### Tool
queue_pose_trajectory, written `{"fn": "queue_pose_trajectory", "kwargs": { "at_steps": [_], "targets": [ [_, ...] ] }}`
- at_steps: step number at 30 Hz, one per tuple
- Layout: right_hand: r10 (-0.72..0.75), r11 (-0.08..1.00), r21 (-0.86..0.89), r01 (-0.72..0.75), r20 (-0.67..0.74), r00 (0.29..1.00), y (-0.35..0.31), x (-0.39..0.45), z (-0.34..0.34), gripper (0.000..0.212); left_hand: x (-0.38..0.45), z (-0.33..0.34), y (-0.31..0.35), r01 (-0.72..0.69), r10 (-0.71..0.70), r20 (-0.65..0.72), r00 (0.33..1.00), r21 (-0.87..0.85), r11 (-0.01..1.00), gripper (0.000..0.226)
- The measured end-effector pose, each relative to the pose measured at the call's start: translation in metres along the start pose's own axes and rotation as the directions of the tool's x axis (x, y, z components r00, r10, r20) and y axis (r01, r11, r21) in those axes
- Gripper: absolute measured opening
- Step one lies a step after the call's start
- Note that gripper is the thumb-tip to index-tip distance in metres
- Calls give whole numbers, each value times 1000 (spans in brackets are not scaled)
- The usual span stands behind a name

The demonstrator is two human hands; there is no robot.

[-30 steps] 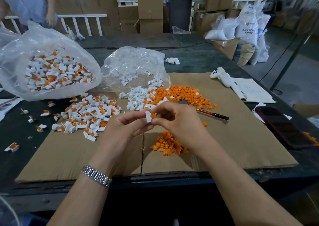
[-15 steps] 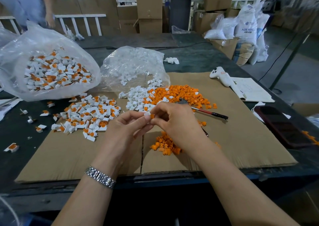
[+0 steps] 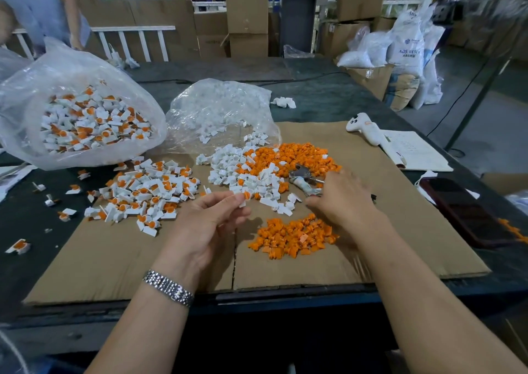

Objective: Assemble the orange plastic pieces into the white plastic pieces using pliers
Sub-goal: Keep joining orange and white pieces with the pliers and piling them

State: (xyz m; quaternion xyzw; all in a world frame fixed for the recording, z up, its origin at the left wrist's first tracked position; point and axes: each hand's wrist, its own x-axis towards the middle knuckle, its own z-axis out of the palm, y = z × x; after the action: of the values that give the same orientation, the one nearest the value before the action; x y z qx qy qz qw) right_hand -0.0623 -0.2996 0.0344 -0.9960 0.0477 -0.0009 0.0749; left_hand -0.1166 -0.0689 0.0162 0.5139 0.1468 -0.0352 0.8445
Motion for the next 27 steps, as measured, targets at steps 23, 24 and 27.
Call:
{"fn": "queue_pose_trajectory", "kwargs": {
  "at_steps": [23, 24, 27],
  "targets": [
    [-421, 723, 691, -19, 462, 781, -40, -57, -46, 20, -1, 15, 18, -140, 140, 1, 990, -24, 990, 21],
    [-426, 714, 700, -16, 453, 783, -42, -58, -46, 21, 0, 13, 18, -146, 146, -7, 989, 6, 989, 25],
    [-430, 717, 697, 13, 428, 795, -47, -61, -46, 21, 2, 9, 17, -159, 160, -20, 987, 52, 986, 31]
  ]
}}
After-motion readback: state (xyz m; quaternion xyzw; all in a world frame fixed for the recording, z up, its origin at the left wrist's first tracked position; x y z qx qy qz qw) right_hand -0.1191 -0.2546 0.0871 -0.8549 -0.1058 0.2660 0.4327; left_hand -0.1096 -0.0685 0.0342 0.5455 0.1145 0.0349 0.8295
